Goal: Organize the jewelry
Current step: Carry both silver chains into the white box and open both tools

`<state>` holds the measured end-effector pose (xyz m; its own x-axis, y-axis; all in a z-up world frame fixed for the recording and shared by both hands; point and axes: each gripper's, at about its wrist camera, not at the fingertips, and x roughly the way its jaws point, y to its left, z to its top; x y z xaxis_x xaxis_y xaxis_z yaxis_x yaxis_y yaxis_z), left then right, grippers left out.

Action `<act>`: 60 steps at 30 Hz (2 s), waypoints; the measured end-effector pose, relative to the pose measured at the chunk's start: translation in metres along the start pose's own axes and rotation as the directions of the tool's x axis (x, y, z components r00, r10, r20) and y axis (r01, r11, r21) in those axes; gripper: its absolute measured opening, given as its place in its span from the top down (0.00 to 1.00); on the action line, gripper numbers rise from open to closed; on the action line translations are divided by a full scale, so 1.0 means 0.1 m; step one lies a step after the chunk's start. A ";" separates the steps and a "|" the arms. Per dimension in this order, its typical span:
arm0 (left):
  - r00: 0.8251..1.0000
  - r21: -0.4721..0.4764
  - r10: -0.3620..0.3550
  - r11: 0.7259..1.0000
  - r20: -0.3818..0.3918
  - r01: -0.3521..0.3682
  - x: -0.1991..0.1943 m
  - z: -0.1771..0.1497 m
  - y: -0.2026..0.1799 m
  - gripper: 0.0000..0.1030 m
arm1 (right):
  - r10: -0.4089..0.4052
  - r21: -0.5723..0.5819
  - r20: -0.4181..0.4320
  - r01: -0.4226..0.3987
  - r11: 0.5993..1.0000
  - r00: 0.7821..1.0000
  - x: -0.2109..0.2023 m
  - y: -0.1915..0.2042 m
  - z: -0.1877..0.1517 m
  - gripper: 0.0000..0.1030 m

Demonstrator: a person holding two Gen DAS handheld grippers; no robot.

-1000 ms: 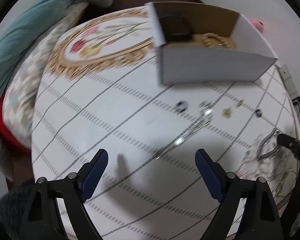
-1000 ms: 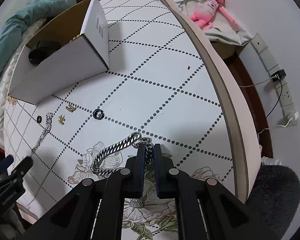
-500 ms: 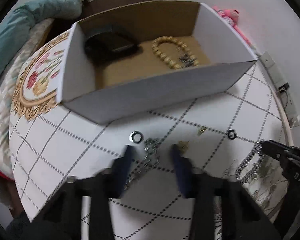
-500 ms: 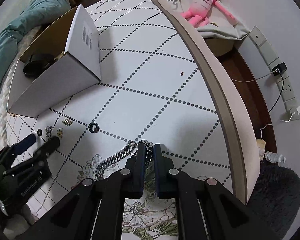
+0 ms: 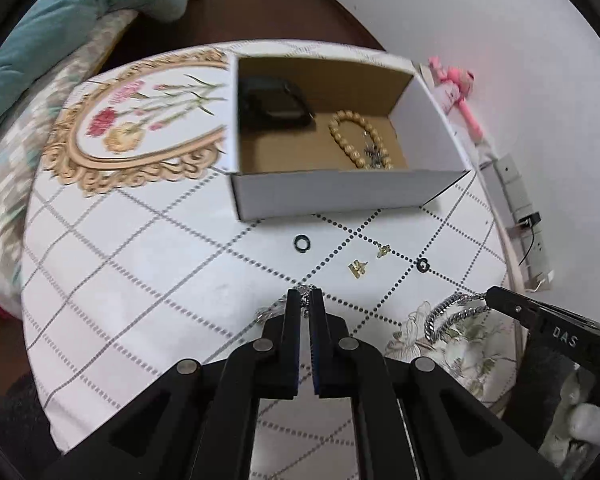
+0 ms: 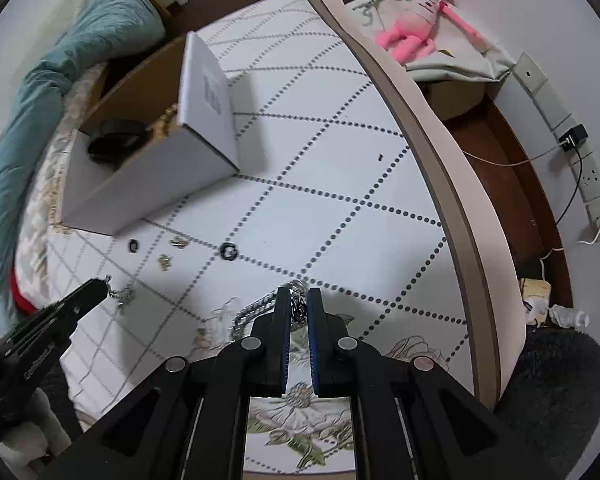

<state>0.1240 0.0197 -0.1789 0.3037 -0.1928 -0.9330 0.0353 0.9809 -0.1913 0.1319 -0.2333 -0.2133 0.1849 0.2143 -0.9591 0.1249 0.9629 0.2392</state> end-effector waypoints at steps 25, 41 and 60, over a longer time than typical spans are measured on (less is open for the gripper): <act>0.957 0.044 -0.130 0.991 0.258 0.123 -1.06 1.03 -0.17 0.98 | 0.184 -0.241 0.147 -0.145 0.959 0.972 -1.20 1.00 0.81 0.92; 0.995 0.016 -0.042 0.999 0.086 0.041 -0.13 1.46 -0.04 0.98 | -0.016 -0.300 0.078 0.039 0.953 0.997 -0.34 1.34 1.70 0.96; 0.973 -0.030 0.207 0.978 0.105 -0.205 0.08 1.17 0.02 0.14 | -0.140 -0.304 0.068 0.154 0.940 0.988 -0.12 1.01 1.40 0.48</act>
<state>0.2379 0.0230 -0.1510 0.4031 0.0183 -0.9150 -0.0562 0.9984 -0.0048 0.2792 -0.1616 -0.1560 0.2313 0.0655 -0.9707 -0.1504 0.9881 0.0308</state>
